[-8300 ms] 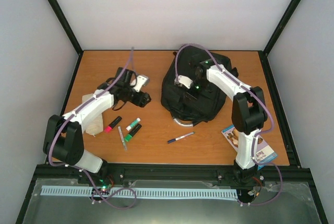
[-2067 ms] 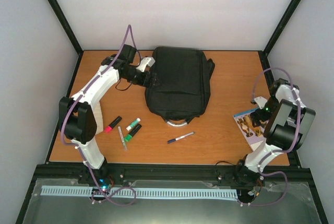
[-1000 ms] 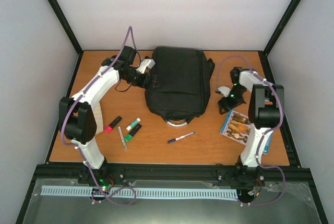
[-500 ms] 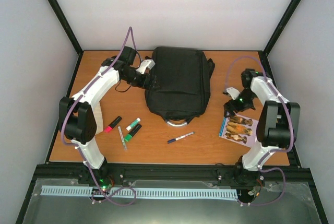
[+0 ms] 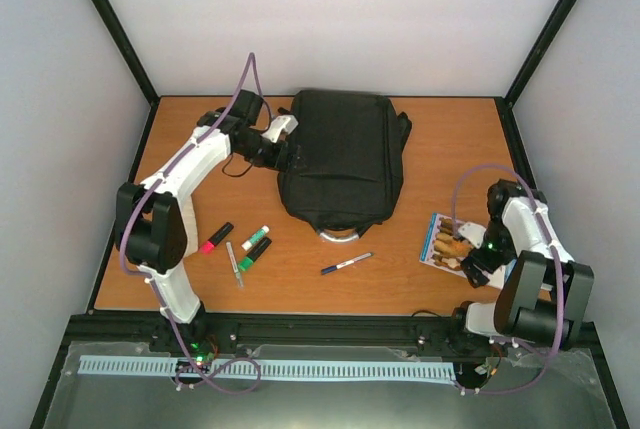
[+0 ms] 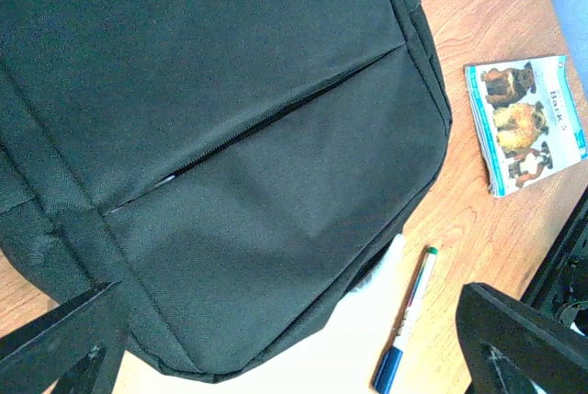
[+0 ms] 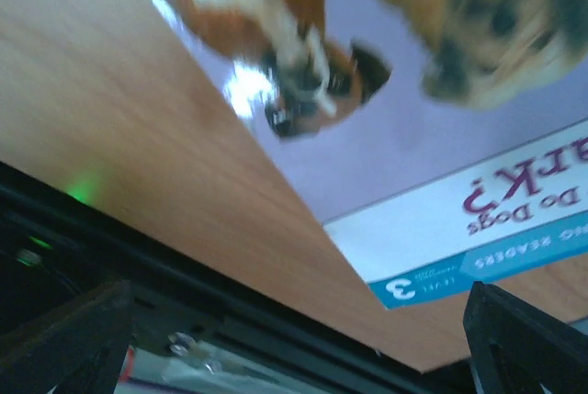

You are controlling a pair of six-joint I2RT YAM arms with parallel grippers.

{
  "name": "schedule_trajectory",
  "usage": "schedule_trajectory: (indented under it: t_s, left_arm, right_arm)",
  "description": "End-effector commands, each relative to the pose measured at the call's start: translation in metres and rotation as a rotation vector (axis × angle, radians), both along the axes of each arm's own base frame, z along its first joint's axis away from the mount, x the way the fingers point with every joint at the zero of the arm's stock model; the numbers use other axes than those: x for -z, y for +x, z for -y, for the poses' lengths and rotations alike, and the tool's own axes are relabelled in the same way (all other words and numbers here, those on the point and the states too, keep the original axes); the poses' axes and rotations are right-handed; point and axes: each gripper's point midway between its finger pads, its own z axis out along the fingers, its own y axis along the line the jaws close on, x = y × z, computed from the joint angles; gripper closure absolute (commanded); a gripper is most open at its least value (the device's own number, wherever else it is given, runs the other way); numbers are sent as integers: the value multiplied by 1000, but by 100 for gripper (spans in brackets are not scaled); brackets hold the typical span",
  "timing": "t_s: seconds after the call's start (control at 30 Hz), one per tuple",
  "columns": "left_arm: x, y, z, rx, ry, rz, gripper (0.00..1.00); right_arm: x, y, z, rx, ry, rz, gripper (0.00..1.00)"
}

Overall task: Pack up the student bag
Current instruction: Move the book to the center of the board.

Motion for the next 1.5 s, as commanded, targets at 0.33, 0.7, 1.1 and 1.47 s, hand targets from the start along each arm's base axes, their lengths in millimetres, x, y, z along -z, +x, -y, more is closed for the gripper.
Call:
schedule_trajectory:
  t_s: [0.33, 0.7, 1.1, 1.47]
  left_arm:
    - [-7, 0, 7, 17, -27, 4, 1]
    - [-8, -3, 4, 20, -16, 10, 1]
    - [-2, -7, 5, 20, -21, -15, 1]
    - [-2, -5, 9, 21, -40, -34, 1]
  right_arm:
    - [34, 33, 81, -211, -409, 18, 0]
    - [46, 55, 75, -209, -314, 1, 0]
    - [47, -37, 38, -415, -177, -101, 0]
    - [58, -12, 74, -360, -403, -37, 0]
